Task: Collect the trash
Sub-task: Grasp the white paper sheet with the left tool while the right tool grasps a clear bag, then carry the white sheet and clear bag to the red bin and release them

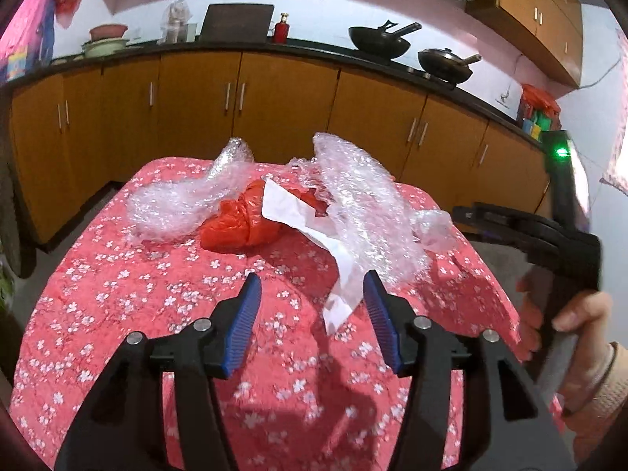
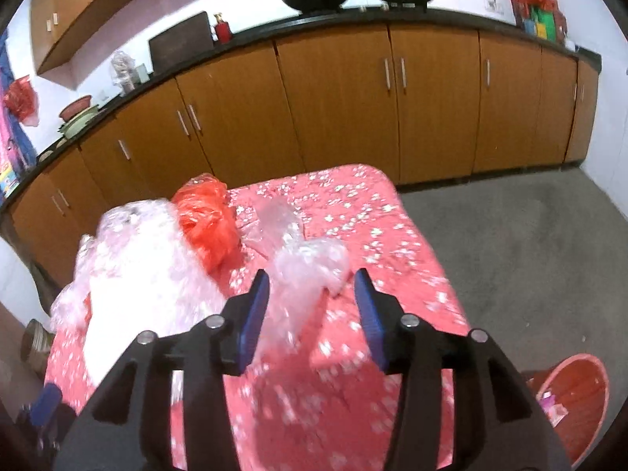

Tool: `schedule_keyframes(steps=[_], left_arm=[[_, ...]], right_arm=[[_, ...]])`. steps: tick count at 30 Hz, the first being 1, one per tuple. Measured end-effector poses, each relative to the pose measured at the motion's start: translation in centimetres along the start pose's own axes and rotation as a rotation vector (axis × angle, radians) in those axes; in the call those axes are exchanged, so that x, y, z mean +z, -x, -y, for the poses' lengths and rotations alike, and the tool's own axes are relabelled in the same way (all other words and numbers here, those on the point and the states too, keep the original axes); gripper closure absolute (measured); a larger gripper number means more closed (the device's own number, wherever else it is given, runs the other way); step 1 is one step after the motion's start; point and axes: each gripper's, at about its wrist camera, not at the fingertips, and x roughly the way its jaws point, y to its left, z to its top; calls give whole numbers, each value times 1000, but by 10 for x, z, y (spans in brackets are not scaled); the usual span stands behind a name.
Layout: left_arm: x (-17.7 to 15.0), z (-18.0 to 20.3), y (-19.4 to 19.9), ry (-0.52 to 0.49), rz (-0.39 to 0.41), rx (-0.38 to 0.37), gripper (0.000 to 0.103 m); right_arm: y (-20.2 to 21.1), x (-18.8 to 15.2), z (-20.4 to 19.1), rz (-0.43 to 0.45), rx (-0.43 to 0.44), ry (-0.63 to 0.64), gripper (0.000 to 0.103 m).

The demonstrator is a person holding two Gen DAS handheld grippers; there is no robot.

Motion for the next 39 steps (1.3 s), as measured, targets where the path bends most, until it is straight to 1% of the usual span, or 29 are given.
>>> schedule_keyframes(steps=[2,4,5,6,7,9,12,14,15,16,18,20,22,23,24,25,27,34,39], left_arm=[[3,0,-7,15,-9,-7,48],[6,-1,-12,32,-13,-24,45],[9,-1,-15,41,-14,-33,45],[10,0,-18,47,-14,-39,44],[11,-1,-19,50,-14,-46,44],[14,2,-23,55,-16,-59,44],[17,3,-31,56,-27,-58,44],[19,-1,-37,92,-46,-65,50],[20,-5,-40,117,-56,-74,57],[21,-9,-42,152,-66,-87,61],[22,-15,-44,187,-77,-96,64],[22,-16,-48,197,-92,-102,64],[22,-14,-54,198,-114,-106,69],[22,-14,-58,207,-125,-113,72],[22,-15,-62,220,-140,-123,82],[23,-16,-64,227,-148,-129,96],[22,-18,-64,222,-152,-118,101],[15,-32,-21,143,-91,-39,103],[16,-42,25,109,-28,-8,103]], right_arm=[[-16,0,-2,-27,-12,1,55],[-29,-3,-3,-57,-33,15,57],[-34,-4,-2,-66,-35,17,73],[-37,-7,0,-79,-32,19,95],[-40,-10,3,-96,-26,16,98],[-37,-13,6,-85,-23,22,99],[-25,-20,10,-50,-28,46,100],[-18,-24,12,-41,-29,58,100],[-14,-27,13,-38,-31,66,100],[-11,-29,13,-36,-30,73,100],[-7,-31,13,-30,-33,85,100],[-2,-33,11,-22,-39,107,100],[2,-36,8,-15,-47,131,100],[3,-36,7,-14,-48,136,100],[5,-36,6,-11,-52,143,100],[7,-37,6,-7,-55,148,100],[13,-39,5,5,-64,161,100],[43,-45,9,59,-69,170,100],[69,-54,9,93,-60,187,100]])
